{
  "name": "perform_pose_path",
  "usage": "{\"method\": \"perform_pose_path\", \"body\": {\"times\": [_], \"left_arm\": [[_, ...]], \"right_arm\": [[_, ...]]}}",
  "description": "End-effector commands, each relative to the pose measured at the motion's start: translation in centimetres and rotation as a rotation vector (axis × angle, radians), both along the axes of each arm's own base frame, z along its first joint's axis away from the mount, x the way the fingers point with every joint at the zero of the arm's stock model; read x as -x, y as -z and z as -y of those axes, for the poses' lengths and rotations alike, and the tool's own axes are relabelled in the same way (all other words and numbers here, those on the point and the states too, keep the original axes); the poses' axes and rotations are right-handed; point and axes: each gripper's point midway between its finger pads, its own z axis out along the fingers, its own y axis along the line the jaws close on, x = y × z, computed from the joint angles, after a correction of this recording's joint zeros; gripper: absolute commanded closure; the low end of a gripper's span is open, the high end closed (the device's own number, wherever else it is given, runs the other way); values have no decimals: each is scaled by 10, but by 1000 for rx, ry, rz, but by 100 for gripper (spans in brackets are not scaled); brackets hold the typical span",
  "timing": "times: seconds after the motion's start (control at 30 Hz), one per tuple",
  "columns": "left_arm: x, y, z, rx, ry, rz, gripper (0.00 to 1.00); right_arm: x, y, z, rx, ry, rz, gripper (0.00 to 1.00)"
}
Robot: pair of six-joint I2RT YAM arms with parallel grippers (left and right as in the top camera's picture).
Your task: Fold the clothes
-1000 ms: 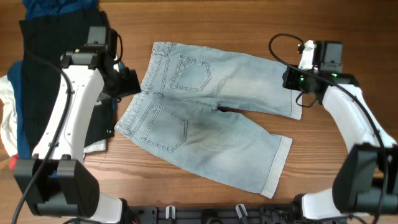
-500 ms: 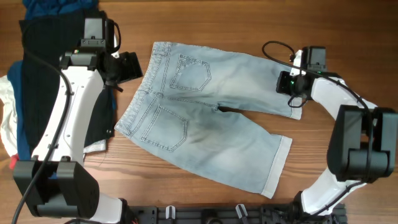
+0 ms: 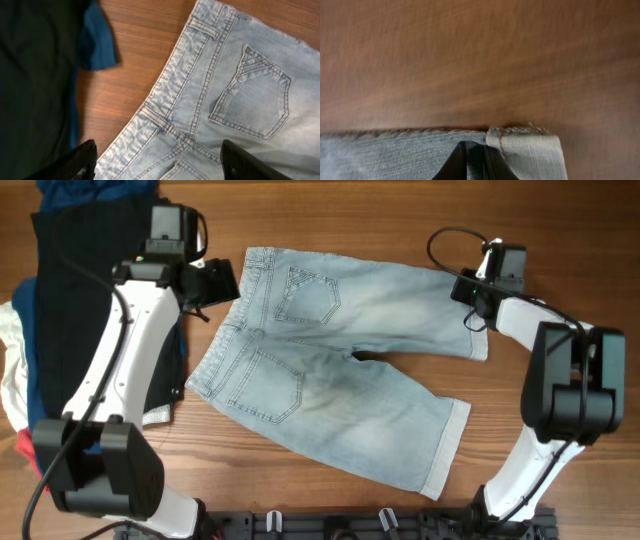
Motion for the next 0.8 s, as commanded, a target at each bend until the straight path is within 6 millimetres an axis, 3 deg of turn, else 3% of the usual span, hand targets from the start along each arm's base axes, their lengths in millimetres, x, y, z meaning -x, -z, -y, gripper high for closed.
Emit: {"method": "perform_pose_path", "body": {"times": [0.0,0.17,0.33,0.4,0.43,0.47,0.53,0.63,0.67,0.77], "left_arm": [[-7,11,13,6,37,-5,21],[-12,14,14,7,39,7,21],[-22,9,15,2,50,52,18],[-26,6,15,-21,98,75,18],[-30,4,15,-33,123,93,18],[-31,3,15,-37,128,101,18],[-32,-1,10,-37,118,110,18],[-26,-10,9,-27,117,115,14],[-21,-16,9,-25,118,114,4],[-8,-30,16,19,136,114,0]], "right_arm": [[15,70,21,36,90,-126,88],[-35,50,28,47,96,-39,87],[-74,-1,32,57,82,-9,82],[-78,-23,28,54,40,-53,56],[-78,-40,25,46,14,-74,23],[-75,-60,22,32,6,-91,12],[-65,-109,11,-23,-15,-94,3],[-42,-173,-10,-131,-45,-55,1],[-25,-208,-28,-209,-103,-27,1],[19,-263,-68,-317,-301,2,1]]}}
